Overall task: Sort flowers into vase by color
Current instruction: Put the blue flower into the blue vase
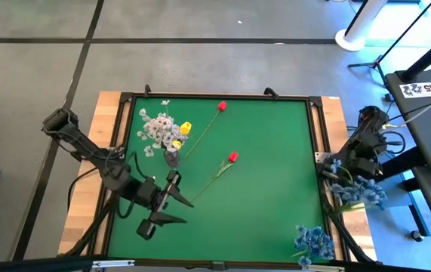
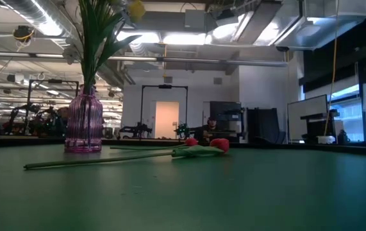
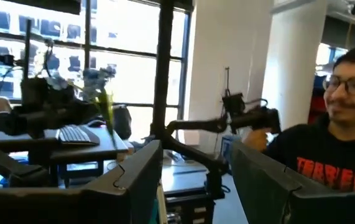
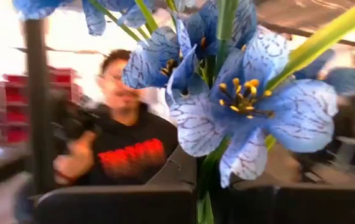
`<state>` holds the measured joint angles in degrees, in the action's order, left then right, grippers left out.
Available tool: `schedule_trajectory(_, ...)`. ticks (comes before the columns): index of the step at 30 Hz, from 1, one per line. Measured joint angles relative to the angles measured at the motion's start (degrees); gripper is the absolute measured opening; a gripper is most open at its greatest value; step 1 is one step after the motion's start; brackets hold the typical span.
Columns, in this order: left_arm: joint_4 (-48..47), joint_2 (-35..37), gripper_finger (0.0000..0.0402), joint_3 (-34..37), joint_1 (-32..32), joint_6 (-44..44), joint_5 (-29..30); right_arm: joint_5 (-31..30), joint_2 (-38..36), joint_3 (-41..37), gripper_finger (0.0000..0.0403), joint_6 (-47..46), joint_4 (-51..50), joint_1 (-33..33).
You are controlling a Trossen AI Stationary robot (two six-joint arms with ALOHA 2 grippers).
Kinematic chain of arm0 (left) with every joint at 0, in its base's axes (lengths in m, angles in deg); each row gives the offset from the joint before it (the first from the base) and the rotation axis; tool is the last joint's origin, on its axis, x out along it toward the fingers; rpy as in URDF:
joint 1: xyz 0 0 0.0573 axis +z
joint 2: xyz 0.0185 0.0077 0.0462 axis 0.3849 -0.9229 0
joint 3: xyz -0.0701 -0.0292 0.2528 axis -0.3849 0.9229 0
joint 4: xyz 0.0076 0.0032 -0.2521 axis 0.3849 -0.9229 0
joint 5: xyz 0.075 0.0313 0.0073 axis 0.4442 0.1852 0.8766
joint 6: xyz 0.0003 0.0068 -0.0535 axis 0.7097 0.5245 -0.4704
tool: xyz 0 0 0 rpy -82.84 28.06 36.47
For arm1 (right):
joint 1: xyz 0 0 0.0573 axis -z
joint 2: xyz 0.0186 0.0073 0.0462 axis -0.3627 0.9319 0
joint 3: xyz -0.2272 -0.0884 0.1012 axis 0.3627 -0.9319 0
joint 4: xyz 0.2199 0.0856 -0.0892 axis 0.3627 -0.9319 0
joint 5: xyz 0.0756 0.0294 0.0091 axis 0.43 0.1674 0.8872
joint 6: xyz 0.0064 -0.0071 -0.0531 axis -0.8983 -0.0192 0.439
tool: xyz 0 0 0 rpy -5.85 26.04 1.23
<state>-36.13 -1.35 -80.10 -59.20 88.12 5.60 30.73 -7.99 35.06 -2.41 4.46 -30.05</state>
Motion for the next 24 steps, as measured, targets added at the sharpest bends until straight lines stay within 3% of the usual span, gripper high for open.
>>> schedule_trajectory(4, 0.84, 0.0, 0.0188, 0.0, 0.9, -1.12, 0.0, 3.3, 3.6, -4.28, 0.0008, -1.44, 11.12, -3.2)
schedule_trajectory(12, 1.19, 0.0, 0.0188, 0.0, 4.07, 0.86, -0.15, -3.6, 13.63, -5.8, 0.0008, 1.0, 20.16, -8.12)
schedule_trajectory(18, 2.32, -0.18, 0.0188, 0.0, 6.53, 0.85, -1.92, -2.71, 19.76, -5.8, 0.0011, 0.78, 22.37, -8.46)
schedule_trajectory(24, 8.37, -4.82, 0.0188, 0.0, 8.56, 3.19, -8.96, -2.71, 24.53, -5.8, 0.0025, -0.36, 19.48, -8.46)
